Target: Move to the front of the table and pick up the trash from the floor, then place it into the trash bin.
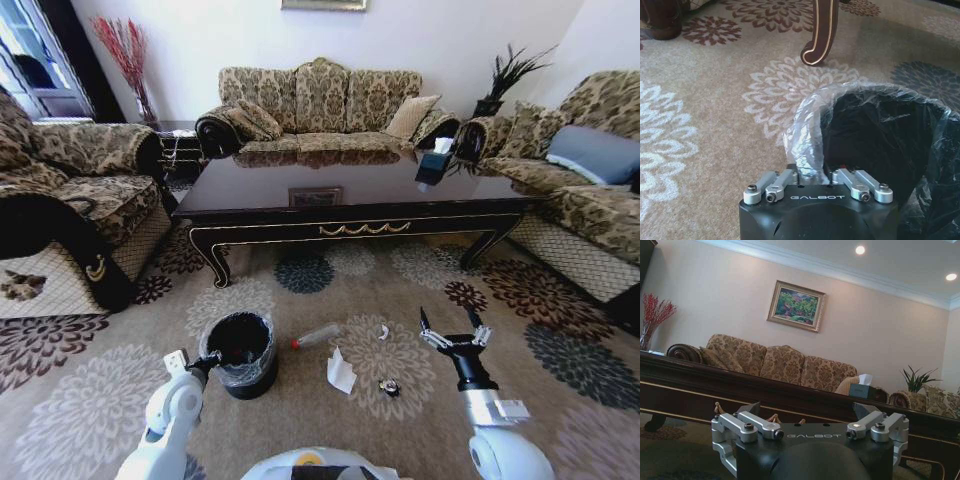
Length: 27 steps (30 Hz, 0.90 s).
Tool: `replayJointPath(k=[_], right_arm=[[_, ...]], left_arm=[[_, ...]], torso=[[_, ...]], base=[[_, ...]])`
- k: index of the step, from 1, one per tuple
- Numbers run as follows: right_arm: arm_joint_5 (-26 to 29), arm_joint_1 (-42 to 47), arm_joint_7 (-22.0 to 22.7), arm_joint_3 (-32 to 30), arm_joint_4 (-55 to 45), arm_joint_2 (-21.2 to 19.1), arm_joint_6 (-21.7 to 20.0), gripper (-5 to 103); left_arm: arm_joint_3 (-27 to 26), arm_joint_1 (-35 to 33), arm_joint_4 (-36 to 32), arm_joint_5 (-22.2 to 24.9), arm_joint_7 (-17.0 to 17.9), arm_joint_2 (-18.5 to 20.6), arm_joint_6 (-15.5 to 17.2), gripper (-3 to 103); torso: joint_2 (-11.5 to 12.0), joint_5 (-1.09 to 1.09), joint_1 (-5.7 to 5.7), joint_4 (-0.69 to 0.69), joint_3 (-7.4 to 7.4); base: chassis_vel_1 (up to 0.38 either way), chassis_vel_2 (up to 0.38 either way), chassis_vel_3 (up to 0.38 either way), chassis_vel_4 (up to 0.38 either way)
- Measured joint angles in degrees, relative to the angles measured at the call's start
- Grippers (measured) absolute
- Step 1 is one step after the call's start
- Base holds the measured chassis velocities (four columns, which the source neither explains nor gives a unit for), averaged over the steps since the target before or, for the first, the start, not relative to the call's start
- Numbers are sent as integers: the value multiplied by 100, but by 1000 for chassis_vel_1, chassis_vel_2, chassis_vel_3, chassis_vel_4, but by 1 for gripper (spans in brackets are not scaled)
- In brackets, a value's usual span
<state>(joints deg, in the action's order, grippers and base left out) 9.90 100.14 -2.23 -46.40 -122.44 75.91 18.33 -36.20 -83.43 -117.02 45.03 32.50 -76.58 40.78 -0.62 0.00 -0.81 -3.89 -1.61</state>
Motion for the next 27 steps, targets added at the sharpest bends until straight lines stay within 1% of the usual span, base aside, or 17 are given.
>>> replayJointPath(k=[2,3,4,5,6,8,12,18,19,20,21,22,23,26,27], right_arm=[[1,-1,0,0,3,-2,1,100],[5,-3,2,1,9,-6,3,100],[12,-9,2,3,10,-10,4,100],[21,-11,5,5,10,-15,4,100],[21,-11,5,5,10,-15,4,100],[36,-17,13,16,10,-25,4,100],[52,-46,83,63,22,-47,-23,100],[34,-125,187,195,142,-89,-147,100],[61,-139,431,351,175,-132,-662,100],[105,-132,513,393,172,-142,-825,100],[226,-128,701,498,171,-167,-1126,100],[226,-128,701,498,171,-167,-1126,100],[390,-159,950,648,193,-206,-1507,100],[1016,-305,1398,983,336,-291,-2227,100],[1337,-377,1584,1118,393,-319,-2482,100]], left_arm=[[-9,-11,-5,-7,1,-1,1,27],[-38,-35,-20,-22,9,-3,2,16],[-62,-54,-32,-31,27,-4,2,16],[-93,-72,-42,-37,31,-4,4,11],[-93,-72,-42,-37,31,-4,4,11],[-120,-101,-83,-31,6,-5,12,4],[-223,-189,-201,-41,32,-7,14,3],[-466,-410,-562,-41,30,-29,14,3],[-624,-584,-877,-42,7,-57,0,3],[-650,-623,-941,-43,-5,-71,-7,3],[-694,-698,-1056,-43,-31,-98,-22,3],[-694,-698,-1056,-43,-31,-98,-22,3],[-733,-788,-1184,-47,-68,-130,-46,3],[-828,-956,-1418,-104,-97,-176,-80,3],[-868,-997,-1493,-123,-101,-183,-88,3]], torso=[[0,0,0,0,0],[0,0,0,1,0],[0,0,0,1,0],[0,0,0,2,0],[0,0,0,2,0],[0,0,0,2,0],[0,0,0,1,0],[0,0,0,1,-1],[0,1,0,2,0],[0,1,0,2,-1],[0,0,0,1,0],[0,0,0,1,0],[0,-1,0,0,0],[0,0,0,1,0],[0,0,0,2,0]], base=[[0,0,0,0],[0,0,0,0],[0,0,0,0],[0,0,0,0],[0,0,0,0],[0,0,0,0],[0,0,0,0],[0,0,0,0],[0,0,0,0],[0,0,0,0],[0,0,0,0],[0,0,0,0],[0,0,0,0],[0,0,0,0],[0,0,0,0]])
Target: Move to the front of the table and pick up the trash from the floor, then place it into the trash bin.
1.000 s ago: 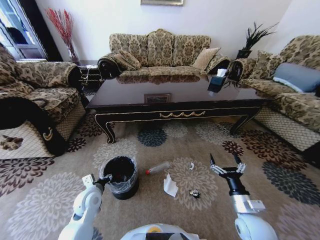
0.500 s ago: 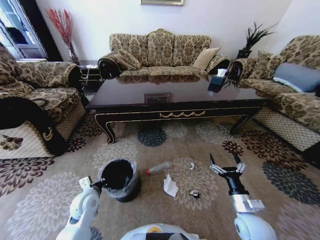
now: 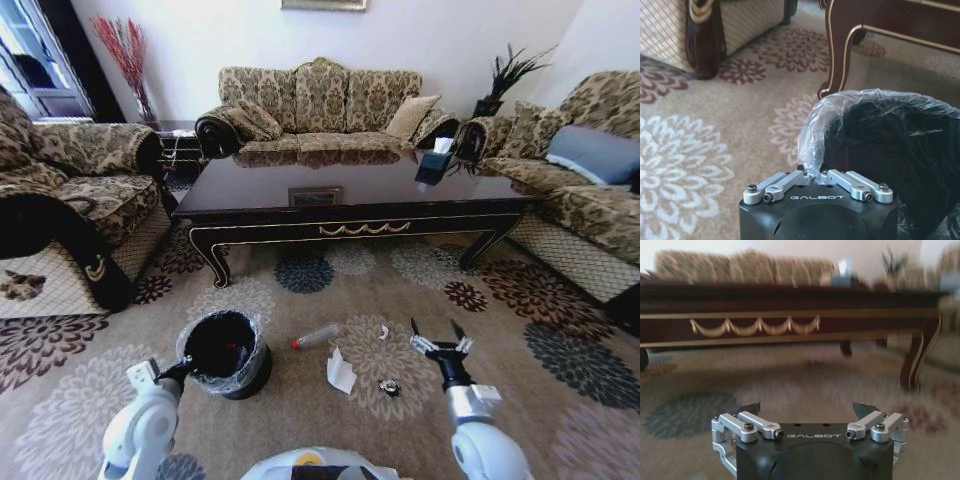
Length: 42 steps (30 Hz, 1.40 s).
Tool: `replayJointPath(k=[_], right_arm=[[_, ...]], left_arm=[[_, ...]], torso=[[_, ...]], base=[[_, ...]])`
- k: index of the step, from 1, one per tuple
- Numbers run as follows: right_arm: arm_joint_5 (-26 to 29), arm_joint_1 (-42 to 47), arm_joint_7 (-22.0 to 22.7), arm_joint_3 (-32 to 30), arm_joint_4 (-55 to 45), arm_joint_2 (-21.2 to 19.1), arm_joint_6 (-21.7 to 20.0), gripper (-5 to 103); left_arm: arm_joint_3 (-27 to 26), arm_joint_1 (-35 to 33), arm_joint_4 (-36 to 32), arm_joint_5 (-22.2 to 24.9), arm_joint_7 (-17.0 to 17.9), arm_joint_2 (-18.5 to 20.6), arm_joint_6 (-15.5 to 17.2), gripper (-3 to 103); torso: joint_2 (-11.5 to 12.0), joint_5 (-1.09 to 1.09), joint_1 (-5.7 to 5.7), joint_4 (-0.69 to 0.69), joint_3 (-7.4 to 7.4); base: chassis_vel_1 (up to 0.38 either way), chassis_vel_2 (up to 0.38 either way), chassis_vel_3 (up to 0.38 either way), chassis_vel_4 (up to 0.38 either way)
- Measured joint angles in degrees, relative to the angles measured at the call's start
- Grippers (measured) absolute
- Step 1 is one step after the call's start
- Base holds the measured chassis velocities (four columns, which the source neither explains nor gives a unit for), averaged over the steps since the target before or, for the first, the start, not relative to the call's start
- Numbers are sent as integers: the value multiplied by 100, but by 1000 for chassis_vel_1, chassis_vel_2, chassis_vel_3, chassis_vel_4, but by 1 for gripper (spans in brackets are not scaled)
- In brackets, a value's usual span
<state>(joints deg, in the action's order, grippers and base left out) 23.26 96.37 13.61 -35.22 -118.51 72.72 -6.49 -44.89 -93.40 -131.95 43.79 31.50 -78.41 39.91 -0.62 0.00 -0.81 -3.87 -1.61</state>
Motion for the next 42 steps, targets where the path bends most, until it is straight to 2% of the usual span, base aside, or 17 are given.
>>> replayJointPath(k=[2,3,5,6,9,10,11,14,19,26,33,36,42], right_arm=[[215,-47,122,86,35,-15,-153,100],[672,-162,409,240,113,-32,-469,100],[1268,-314,796,402,233,-29,-803,100],[1268,-314,796,402,233,-29,-803,100],[2358,-568,1469,585,473,32,-1251,100],[2358,-568,1469,585,473,32,-1251,100],[2745,-667,1720,628,567,61,-1350,100],[3334,-878,2198,676,780,90,-1506,100],[3840,-1109,2628,686,1016,109,-1580,100],[4272,-1258,2853,690,1258,141,-1584,100],[4507,-1355,2834,777,1532,130,-1557,100],[4861,-1547,3100,867,1816,197,-1489,100],[4865,-1807,3197,1024,2382,183,-1466,100]], left_arm=[[-33,-30,-65,-8,-6,-3,-7,3],[-85,-72,-169,-9,-22,-8,-13,3],[-164,-136,-319,-12,-36,-21,-17,3],[-164,-136,-319,-12,-36,-21,-17,3],[-276,-250,-450,-24,-44,-66,-18,3],[-276,-250,-450,-24,-44,-66,-18,3],[-310,-294,-469,-50,-47,-94,-21,3],[-367,-349,-499,-89,-48,-124,-30,3],[-493,-333,-586,-85,-100,-111,-39,3],[-757,-223,-917,40,-216,0,-98,3],[-573,-60,-1058,34,-209,-40,-117,3],[-456,146,-1062,9,-206,-52,-117,3],[-439,362,-1061,15,-198,0,-118,3]], torso=[[0,0,0,0,0],[0,1,0,0,0],[0,0,0,-2,0],[0,0,0,-2,0],[0,1,0,-1,0],[0,1,0,-1,0],[0,0,0,-1,0],[0,0,0,0,0],[0,0,0,-1,0],[0,1,0,-1,0],[0,0,0,-2,0],[0,1,0,-2,-1],[0,1,0,-1,0]], base=[[0,0,0,0],[0,0,0,0],[0,0,0,0],[0,0,0,0],[0,0,0,0],[0,0,0,0],[0,0,0,0],[0,0,0,0],[0,0,0,0],[0,0,0,0],[0,0,0,0],[0,0,0,0],[0,0,0,0]])
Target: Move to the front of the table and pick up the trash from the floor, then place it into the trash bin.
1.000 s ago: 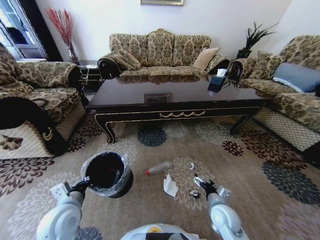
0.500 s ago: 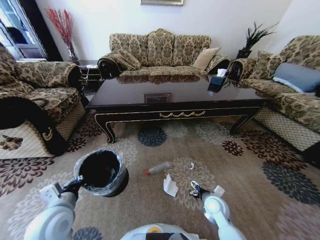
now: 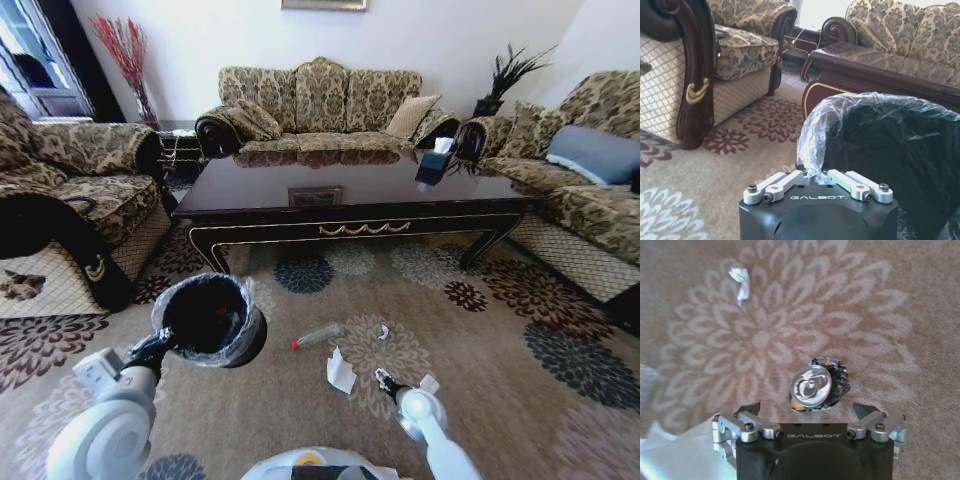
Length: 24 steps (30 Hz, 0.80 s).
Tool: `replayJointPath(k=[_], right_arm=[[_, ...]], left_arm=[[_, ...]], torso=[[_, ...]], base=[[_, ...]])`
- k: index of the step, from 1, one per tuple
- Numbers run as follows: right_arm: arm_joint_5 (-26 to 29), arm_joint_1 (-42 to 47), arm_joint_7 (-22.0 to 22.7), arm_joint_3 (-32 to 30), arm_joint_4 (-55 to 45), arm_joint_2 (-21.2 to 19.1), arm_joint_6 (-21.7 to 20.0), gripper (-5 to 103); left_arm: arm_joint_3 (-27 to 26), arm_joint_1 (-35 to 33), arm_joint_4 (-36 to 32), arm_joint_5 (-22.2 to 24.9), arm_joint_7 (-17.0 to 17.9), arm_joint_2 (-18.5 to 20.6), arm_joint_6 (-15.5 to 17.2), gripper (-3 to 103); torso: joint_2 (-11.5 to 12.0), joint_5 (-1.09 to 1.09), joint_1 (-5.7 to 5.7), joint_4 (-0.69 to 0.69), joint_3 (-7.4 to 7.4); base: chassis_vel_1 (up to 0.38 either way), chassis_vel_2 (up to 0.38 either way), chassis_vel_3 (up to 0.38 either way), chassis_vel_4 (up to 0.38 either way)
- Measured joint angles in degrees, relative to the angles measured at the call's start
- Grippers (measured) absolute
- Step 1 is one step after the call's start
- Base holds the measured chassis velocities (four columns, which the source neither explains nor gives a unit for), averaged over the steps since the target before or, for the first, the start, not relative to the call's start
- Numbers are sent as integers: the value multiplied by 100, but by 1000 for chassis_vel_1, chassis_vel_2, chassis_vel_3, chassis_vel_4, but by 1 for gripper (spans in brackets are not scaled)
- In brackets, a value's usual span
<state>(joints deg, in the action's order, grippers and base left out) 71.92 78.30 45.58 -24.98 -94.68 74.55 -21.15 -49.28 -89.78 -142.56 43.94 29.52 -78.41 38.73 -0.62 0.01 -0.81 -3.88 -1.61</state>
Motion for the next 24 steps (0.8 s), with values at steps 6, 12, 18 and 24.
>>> replayJointPath(k=[6,12,18,24], right_arm=[[-98,-265,2,148,461,-101,1,100],[-216,-470,-32,256,772,-183,-5,100],[-461,-597,-157,273,991,-154,26,100],[-583,-658,-291,274,1133,-135,67,100]], left_arm=[[4,86,-2,-8,15,-14,0,3],[45,110,-2,-12,24,-36,-2,3],[88,165,43,-23,29,-22,-2,3],[110,190,114,-59,32,-18,-2,3]], torso=[[0,0,0,0,0],[0,-1,0,0,0],[0,-1,0,0,0],[0,-1,0,0,0]], base=[[0,0,0,0],[0,0,0,0],[0,0,0,0],[0,0,0,0]])
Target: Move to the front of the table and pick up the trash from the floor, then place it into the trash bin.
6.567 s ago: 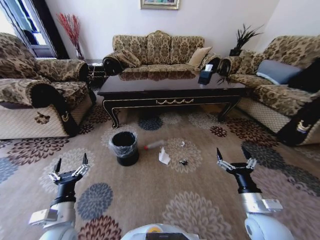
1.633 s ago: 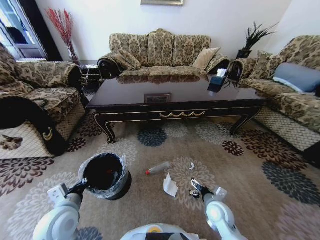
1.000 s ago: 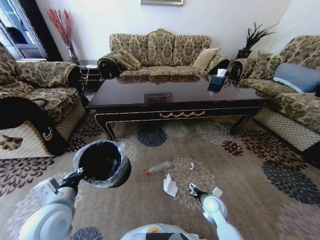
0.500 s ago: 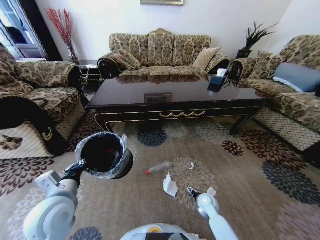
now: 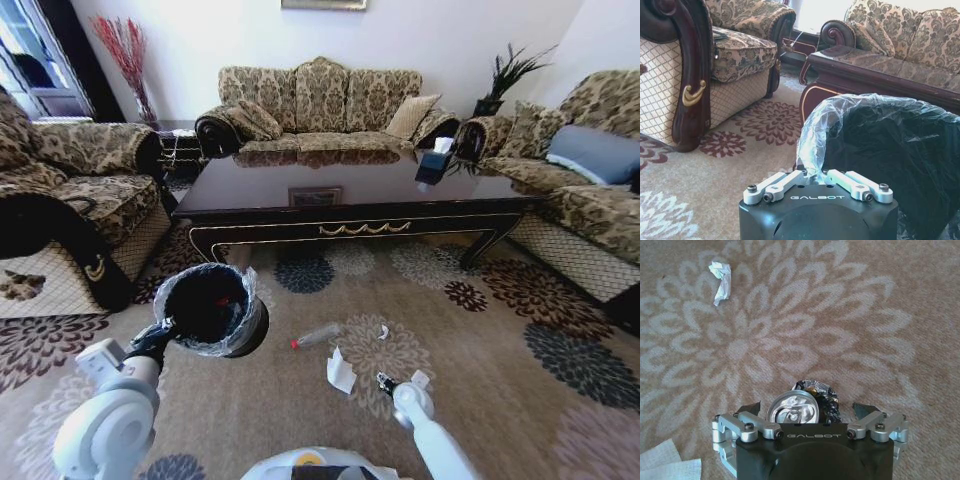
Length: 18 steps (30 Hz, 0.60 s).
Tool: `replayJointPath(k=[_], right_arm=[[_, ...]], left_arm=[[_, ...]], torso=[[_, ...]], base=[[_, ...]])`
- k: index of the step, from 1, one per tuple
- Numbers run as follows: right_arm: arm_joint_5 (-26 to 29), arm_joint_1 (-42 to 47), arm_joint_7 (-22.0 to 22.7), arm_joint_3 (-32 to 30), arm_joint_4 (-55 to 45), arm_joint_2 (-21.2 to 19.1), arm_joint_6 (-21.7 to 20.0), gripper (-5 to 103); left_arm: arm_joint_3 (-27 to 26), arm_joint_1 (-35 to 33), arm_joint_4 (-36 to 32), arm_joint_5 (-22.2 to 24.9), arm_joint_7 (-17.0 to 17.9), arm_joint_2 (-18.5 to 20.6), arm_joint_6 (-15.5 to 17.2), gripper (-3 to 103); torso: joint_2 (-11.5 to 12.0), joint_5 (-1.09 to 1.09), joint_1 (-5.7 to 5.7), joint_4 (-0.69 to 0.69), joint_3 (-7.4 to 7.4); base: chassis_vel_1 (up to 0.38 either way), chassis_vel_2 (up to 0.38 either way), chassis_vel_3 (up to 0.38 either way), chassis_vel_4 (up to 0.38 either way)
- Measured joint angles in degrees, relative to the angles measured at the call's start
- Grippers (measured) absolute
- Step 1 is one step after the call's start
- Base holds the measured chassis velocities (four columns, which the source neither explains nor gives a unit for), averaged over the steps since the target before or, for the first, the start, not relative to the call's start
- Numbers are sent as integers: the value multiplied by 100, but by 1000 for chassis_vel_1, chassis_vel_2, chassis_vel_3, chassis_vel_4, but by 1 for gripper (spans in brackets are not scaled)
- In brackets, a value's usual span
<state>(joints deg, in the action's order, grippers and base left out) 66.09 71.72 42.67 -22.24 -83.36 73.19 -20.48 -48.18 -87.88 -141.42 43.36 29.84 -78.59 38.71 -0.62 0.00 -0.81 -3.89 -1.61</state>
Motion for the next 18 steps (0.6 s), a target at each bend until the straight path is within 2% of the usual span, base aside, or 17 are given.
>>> replayJointPath(k=[4,5,6,8,10,14,18], right_arm=[[-18,-36,-18,18,12,2,6,102],[-23,-41,-19,24,12,2,6,98],[-23,-41,-19,24,12,2,6,98],[-43,-42,-17,33,17,2,7,88],[-57,-41,-16,34,24,4,7,88],[-122,-7,-24,35,41,13,10,69],[-156,7,-39,38,44,14,11,68]], left_arm=[[11,26,35,-15,1,2,0,3],[13,30,40,-18,1,2,0,3],[13,30,40,-18,1,2,0,3],[13,32,50,-22,3,2,0,3],[11,32,52,-22,3,4,-1,3],[0,31,49,-21,5,20,-1,3],[-3,33,43,-20,7,16,-1,3]], torso=[[0,0,0,0,0],[0,0,0,0,0],[0,0,0,0,0],[0,-1,0,-1,0],[0,-3,0,-1,0],[-1,-4,0,-2,1],[-1,-2,0,0,1]], base=[[0,0,0,0],[0,0,0,0],[0,0,0,0],[0,0,0,0],[0,0,0,0],[0,0,0,0],[0,0,0,0]])
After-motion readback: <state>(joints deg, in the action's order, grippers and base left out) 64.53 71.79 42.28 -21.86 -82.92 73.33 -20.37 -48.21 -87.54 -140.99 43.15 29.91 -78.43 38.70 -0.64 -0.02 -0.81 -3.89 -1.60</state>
